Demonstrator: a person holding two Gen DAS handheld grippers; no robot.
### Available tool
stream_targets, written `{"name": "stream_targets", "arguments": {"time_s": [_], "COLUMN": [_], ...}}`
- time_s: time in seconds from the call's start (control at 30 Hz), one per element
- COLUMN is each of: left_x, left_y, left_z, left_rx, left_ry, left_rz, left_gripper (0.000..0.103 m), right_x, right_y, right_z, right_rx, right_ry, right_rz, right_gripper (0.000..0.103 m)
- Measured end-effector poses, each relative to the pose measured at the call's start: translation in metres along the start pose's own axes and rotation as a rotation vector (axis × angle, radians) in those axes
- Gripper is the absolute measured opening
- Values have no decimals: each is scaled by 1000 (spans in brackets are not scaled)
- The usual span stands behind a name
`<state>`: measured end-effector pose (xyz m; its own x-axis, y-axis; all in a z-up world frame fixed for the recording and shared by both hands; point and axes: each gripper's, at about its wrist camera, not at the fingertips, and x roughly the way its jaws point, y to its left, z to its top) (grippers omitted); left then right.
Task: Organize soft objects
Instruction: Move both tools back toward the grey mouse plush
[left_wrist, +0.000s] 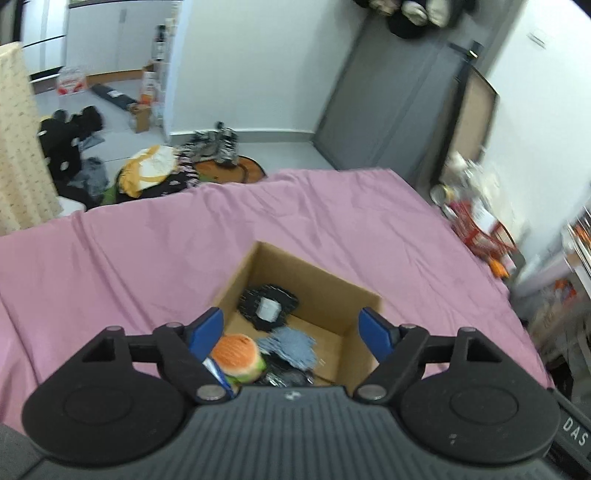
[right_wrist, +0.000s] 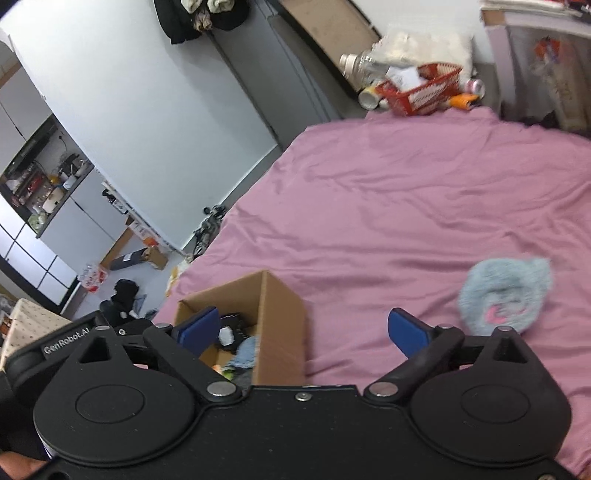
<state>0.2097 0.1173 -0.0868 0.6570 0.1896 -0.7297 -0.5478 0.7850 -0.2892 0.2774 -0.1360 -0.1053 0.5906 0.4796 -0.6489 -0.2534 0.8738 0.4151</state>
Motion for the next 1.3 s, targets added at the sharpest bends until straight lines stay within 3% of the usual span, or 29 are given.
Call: {"name": "stream_targets", "arguments": {"time_s": [0.1,0.17,0.57,0.93,1.17,1.3], "left_x": [-3,-8,-22,-15,-5,4], "left_y": [-21,-30,-67,-118,-144,-155], "left_z": [-5,-10,-27,-50,-62,-71], "left_rx": [101,111,150,203,227,245], "left_ry": [19,5,4,45,85,97], "left_rz": [60,98,93,1,-53,-72], "left_gripper": [81,89,92,92,92,92], "right_x": [-7,-11,-30,-51,-57,-55], "right_y": [-14,-22,-45,-104,-141,-153], "right_z": [1,0,-3,10,13,13], "right_rx": [25,33,57,196,333,351], "right_ry": [-8,-11,-12,-33,-44,-37], "right_rz": [-4,-9,11,-7,-77,-110], "right_gripper": [103,103,103,103,103,103]}}
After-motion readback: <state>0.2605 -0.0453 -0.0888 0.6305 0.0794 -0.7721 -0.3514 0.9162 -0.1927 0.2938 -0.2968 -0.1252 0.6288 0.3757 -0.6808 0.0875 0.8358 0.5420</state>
